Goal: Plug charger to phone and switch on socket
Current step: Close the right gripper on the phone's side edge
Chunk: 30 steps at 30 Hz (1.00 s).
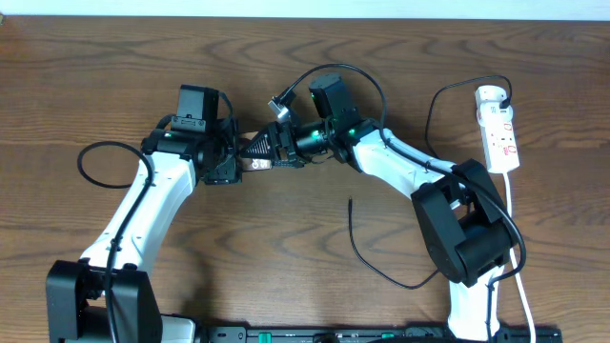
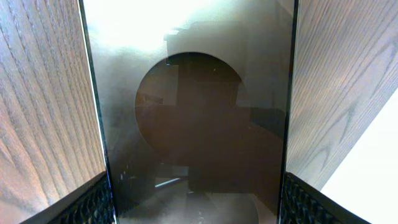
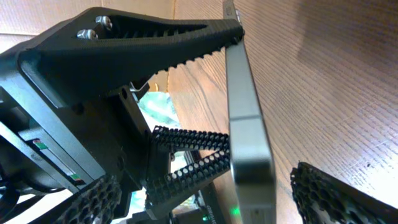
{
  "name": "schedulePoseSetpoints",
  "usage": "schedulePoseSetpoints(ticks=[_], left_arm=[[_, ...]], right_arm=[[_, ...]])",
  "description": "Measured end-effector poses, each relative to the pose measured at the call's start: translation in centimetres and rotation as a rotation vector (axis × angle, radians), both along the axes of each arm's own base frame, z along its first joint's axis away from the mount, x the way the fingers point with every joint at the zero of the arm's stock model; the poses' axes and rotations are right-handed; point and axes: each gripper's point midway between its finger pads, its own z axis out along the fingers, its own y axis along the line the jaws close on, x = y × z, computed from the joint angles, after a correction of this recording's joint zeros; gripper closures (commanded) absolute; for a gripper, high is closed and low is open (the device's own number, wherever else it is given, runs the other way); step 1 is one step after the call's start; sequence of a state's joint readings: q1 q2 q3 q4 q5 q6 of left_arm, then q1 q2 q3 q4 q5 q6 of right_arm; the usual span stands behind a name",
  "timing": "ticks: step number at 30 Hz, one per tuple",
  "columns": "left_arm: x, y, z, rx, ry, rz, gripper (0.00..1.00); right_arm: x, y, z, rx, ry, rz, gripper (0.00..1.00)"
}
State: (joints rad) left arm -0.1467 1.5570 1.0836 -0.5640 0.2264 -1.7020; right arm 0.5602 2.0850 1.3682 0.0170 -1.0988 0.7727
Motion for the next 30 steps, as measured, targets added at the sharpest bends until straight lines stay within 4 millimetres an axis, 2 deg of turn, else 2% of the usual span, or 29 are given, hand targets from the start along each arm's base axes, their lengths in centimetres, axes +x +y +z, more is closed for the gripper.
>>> schedulePoseSetpoints(ticks=[7,12,14,22,30], left_arm=[[-0.1,-0.6,0.1,-0.038,0.005,-0.017,0.93],[-0.2,-1.0,0.2,-0.056,0.007,-0.025,0.93],[-0.2,-1.1,0.2,-0.062,0.008,-0.028,0.93],[-0.4,-1.6,0.4,-0.092,0.012,-0.043,0.93],[-0.5,-2.2,0.5,-0.124,0.017,-0.059,0.93]], right_arm=[[0.0,0.1,-0.2,-0.009,-0.013,-0.004,0.15],[0.0,0.1,-0.3,-0.010,-0.022,-0.003,0.21],[0.1,0.1,-0.3,-0.011,-0.025,-0.004,0.28],[0.1,0.1,-0.4,-0.018,-0.027,-0.010,0.31],[0.2,0.0,-0.7,-0.029,-0.031,-0.018,0.44]])
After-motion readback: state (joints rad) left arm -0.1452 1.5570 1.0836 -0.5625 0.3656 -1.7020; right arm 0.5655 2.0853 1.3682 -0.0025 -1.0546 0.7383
